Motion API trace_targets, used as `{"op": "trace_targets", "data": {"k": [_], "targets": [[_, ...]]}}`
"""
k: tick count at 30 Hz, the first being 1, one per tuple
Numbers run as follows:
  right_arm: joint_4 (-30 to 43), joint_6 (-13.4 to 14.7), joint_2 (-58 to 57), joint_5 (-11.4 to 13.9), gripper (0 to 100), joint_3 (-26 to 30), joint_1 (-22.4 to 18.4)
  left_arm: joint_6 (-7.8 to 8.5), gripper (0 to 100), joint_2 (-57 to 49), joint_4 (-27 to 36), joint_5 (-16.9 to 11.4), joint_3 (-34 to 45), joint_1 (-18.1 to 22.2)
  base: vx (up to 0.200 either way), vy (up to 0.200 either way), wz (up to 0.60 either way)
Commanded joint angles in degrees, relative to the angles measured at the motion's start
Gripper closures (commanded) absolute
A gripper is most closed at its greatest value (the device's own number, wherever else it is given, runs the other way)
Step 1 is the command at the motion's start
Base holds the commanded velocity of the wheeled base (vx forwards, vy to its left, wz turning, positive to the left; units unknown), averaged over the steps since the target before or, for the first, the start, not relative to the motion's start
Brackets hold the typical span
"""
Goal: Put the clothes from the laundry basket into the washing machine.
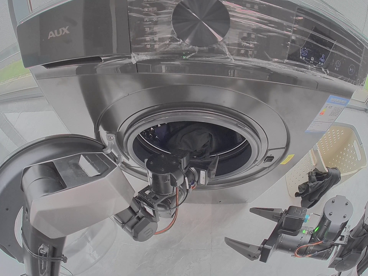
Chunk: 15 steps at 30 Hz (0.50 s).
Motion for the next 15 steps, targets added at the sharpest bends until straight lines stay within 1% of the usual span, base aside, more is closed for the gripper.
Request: {"op": "trace_targets", "data": {"k": [1, 5, 6, 8, 10, 12, 13, 14, 15], "targets": [[0.1, 0.0, 0.3, 0.1, 0, 1.0, 0.0, -0.13, 0, 4.6, 1.4, -2.4, -5.0, 3.5, 0.0, 0.0, 0.0], [0.1, 0.0, 0.3, 0.1, 0, 1.0, -0.1, -0.13, 0, 5.1, 1.6, -2.7, -5.8, 4.0, 0.0, 0.0, 0.0], [0.2, 0.0, 0.2, 0.2, 0, 1.0, -0.5, -0.22, 0, 4.7, 0.7, -2.7, -5.3, 3.9, 0.0, 0.0, 0.0], [0.3, 0.0, 0.1, 0.1, 0, 1.0, -0.6, -0.22, 0, 2.3, -1.3, -2.7, -1.8, 2.7, 0.0, 0.0, 0.0], [0.3, 0.0, 0.1, 0.1, 0, 1.0, -0.6, -0.22, 0, -1.3, -2.9, -2.8, 3.1, -0.1, 0.0, 0.0, 0.0], [0.2, 0.0, 0.2, 0.1, 0, 1.0, -0.6, -0.66, 0, -4.6, -3.9, -2.8, 8.2, -3.1, 0.0, 0.0, 0.0], [0.2, 0.0, 0.2, 0.1, 0, 1.0, -0.6, -0.74, 0, -5.2, -4.1, -2.8, 9.0, -3.6, 0.0, 0.0, 0.0], [0.3, 0.0, 0.0, 0.1, 0, 1.0, -0.6, -0.92, 0, -8.1, -6.0, -2.8, 14.0, -6.7, 0.0, 0.0, 0.0], [0.3, 0.0, -0.1, 0.0, 0, 1.0, -0.5, -1.01, 0, -9.3, -7.0, -2.8, 16.5, -7.8, 0.0, 0.0, 0.0]]}}
